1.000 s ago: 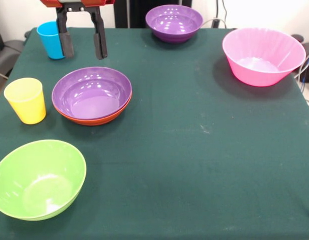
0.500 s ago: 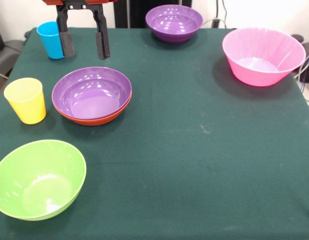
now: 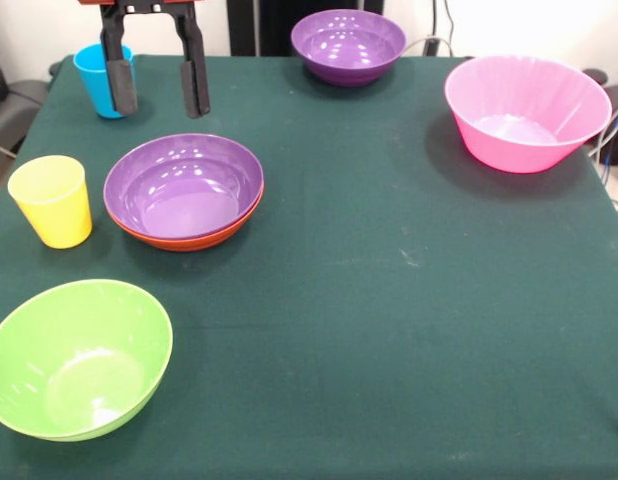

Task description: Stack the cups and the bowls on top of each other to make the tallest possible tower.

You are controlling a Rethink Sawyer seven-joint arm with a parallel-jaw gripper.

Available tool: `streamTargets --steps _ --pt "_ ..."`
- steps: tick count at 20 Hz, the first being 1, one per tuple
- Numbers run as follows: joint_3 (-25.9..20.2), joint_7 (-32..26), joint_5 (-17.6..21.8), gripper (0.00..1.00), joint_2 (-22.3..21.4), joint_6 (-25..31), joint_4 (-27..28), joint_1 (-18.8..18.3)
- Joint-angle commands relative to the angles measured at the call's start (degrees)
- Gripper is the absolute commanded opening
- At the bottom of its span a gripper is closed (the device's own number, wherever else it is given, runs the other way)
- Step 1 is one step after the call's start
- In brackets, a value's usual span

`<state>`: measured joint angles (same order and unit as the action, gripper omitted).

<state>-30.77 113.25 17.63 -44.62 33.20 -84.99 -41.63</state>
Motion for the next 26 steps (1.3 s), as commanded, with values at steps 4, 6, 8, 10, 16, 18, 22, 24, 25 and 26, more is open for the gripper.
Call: streamTargets --steps 4,6,8,10,16,18,22,24,25,26 --pt "1.4 -3.2 1.4 1.0 6.5 8.4 4.8 2.9" --pt "1.3 -3.9 1.6 1.0 7.0 9.3 6.1 3.0" --pt "1.3 -4.6 1.8 1.0 7.6 9.9 7.3 3.2" --pt "1.1 -5.1 1.7 1.0 8.1 10.6 8.3 3.1" --pt "0.7 -5.7 2.1 1.0 10.2 10.6 10.7 3.2" --pt "0.4 -6.4 2.3 1.0 11.2 10.8 11.9 3.2" --pt "0.0 -7.4 2.5 1.0 12.1 11.6 13.6 3.1" --pt "-0.3 -8.4 2.6 1.0 12.7 12.2 14.6 2.9" --pt "-0.4 -8.5 2.6 1.0 12.9 12.4 14.8 2.9" --pt "-0.4 -8.8 2.6 1.0 13.0 12.5 15.0 2.8"
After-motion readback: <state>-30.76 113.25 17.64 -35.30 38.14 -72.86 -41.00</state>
